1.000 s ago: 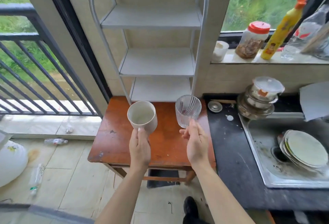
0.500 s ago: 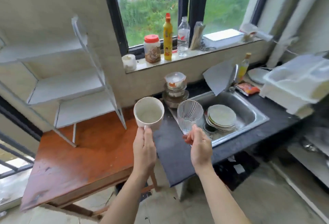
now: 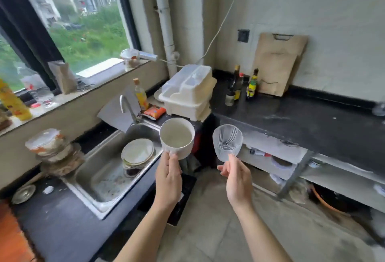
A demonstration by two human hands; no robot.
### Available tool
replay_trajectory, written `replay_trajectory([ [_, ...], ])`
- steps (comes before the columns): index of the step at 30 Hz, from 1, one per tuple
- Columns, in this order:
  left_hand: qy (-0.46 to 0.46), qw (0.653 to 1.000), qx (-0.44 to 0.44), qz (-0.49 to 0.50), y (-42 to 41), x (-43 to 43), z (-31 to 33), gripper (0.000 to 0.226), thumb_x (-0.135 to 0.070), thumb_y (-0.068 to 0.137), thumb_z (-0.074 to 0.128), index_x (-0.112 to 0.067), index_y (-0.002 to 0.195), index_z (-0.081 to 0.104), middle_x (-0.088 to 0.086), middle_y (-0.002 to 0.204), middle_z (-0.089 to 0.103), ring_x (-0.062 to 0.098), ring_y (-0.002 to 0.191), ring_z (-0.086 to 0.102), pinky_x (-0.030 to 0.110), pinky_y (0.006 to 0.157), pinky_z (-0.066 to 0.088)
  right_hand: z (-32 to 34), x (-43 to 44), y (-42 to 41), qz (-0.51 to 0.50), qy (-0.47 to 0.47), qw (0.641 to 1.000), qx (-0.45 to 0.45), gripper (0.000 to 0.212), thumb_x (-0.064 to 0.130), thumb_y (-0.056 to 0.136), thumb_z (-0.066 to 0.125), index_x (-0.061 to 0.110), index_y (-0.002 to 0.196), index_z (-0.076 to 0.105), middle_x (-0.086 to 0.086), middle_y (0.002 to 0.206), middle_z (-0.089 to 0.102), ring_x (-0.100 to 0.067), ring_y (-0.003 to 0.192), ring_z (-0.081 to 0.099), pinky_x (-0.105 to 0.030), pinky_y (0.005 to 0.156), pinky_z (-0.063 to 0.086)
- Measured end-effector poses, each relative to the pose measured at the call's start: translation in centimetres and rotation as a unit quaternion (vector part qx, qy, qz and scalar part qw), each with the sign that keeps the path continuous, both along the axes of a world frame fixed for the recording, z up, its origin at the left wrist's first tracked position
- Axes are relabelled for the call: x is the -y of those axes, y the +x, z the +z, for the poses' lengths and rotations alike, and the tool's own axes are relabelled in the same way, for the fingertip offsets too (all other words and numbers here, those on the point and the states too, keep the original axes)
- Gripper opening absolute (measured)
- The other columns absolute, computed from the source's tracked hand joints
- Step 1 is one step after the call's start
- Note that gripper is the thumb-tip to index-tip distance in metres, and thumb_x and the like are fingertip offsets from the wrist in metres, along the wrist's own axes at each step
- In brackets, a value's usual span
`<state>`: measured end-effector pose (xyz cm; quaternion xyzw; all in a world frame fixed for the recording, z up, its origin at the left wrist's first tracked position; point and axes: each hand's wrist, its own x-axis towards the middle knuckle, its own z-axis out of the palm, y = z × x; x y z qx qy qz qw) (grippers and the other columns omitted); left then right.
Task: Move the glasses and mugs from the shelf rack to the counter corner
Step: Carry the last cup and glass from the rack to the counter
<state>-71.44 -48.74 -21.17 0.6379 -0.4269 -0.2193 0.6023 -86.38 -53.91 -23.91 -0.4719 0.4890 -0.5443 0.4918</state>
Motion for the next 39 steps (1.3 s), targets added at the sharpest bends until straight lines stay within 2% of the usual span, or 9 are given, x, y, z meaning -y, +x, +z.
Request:
replay_trajectory([
  [7,0.011,0.987,-0.008,-0.159,-13.5,11.9,-2.0,0.038,-0.025,0.107,0.040,-0.009,0.072,0.042,-0.007,0.064,0.042,0.009,0.061,0.041,0.020,0.058,0.038,-2.7,6.4,-13.5,-0.170,0.014,0.985,0.006,0.053,0.024,0.107,0.045,0.016,0.055,0.036,0.000,0.056,0.046,-0.011,0.064,0.064,-0.021,0.071,0.049],
  [11,0.021,0.968,-0.022,-0.249,-21.7,19.2,-4.0,0.038,-0.023,0.107,0.039,-0.005,0.074,0.043,0.000,0.066,0.043,0.010,0.062,0.042,0.017,0.058,0.038,-4.4,10.9,-21.2,-0.247,0.015,0.969,-0.024,0.050,0.024,0.105,0.044,0.019,0.056,0.036,0.005,0.055,0.046,-0.001,0.056,0.053,-0.012,0.062,0.041],
  [15,0.049,0.942,-0.023,-0.331,-29.5,26.8,-4.7,0.036,-0.023,0.107,0.037,-0.008,0.075,0.044,0.001,0.068,0.047,0.012,0.064,0.046,0.021,0.062,0.039,-4.3,16.2,-28.4,-0.330,0.036,0.943,-0.035,0.051,0.028,0.107,0.044,0.013,0.058,0.037,-0.006,0.058,0.049,-0.013,0.057,0.054,-0.014,0.059,0.042],
  [18,0.049,0.918,-0.028,-0.393,-35.1,31.6,-4.3,0.036,-0.025,0.107,0.035,-0.004,0.079,0.044,0.002,0.071,0.047,0.008,0.063,0.043,0.018,0.060,0.038,-3.5,19.3,-33.9,-0.389,0.053,0.917,-0.062,0.051,0.031,0.106,0.045,0.014,0.058,0.039,-0.009,0.061,0.057,-0.025,0.068,0.061,-0.022,0.066,0.045],
  [23,0.061,0.877,-0.034,-0.475,-43.3,37.2,-3.8,0.039,-0.025,0.107,0.035,0.004,0.082,0.041,0.004,0.070,0.043,0.007,0.060,0.040,0.015,0.056,0.037,-2.3,21.7,-41.1,-0.466,0.064,0.881,-0.057,0.049,0.024,0.108,0.042,0.011,0.062,0.042,-0.017,0.067,0.057,-0.011,0.076,0.071,-0.019,0.070,0.051],
  [26,0.070,0.857,-0.038,-0.508,-48.0,39.9,-4.2,0.038,-0.026,0.107,0.036,0.002,0.083,0.041,0.003,0.071,0.043,0.007,0.062,0.041,0.016,0.057,0.039,-2.7,23.1,-45.0,-0.491,0.083,0.866,-0.050,0.047,0.027,0.108,0.041,0.012,0.064,0.045,-0.002,0.066,0.060,-0.023,0.083,0.071,-0.039,0.079,0.053],
  [28,0.081,0.850,-0.035,-0.520,-50.9,41.7,-4.8,0.036,-0.027,0.107,0.036,0.001,0.084,0.042,0.001,0.074,0.044,0.006,0.065,0.043,0.017,0.058,0.041,-3.3,24.7,-47.8,-0.502,0.096,0.859,-0.038,0.045,0.027,0.107,0.041,0.012,0.065,0.046,0.000,0.068,0.063,-0.028,0.084,0.069,-0.043,0.080,0.053],
  [32,0.112,0.846,-0.017,-0.520,-56.5,46.2,-6.9,0.035,-0.028,0.107,0.035,-0.002,0.087,0.047,-0.003,0.078,0.049,0.005,0.069,0.047,0.027,0.067,0.047,-5.4,29.7,-53.8,-0.499,0.110,0.858,-0.049,0.041,0.027,0.106,0.039,0.012,0.069,0.047,-0.016,0.088,0.063,-0.009,0.078,0.069,-0.031,0.073,0.050],
  [39,0.191,0.870,0.015,-0.454,-66.0,55.2,-9.6,0.033,-0.027,0.108,0.032,-0.008,0.088,0.050,0.002,0.088,0.053,0.004,0.077,0.051,0.034,0.076,0.050,-8.2,41.5,-64.8,-0.405,0.166,0.899,-0.027,0.040,0.031,0.107,0.040,0.008,0.076,0.049,-0.012,0.093,0.057,-0.004,0.074,0.066,-0.018,0.067,0.047],
])
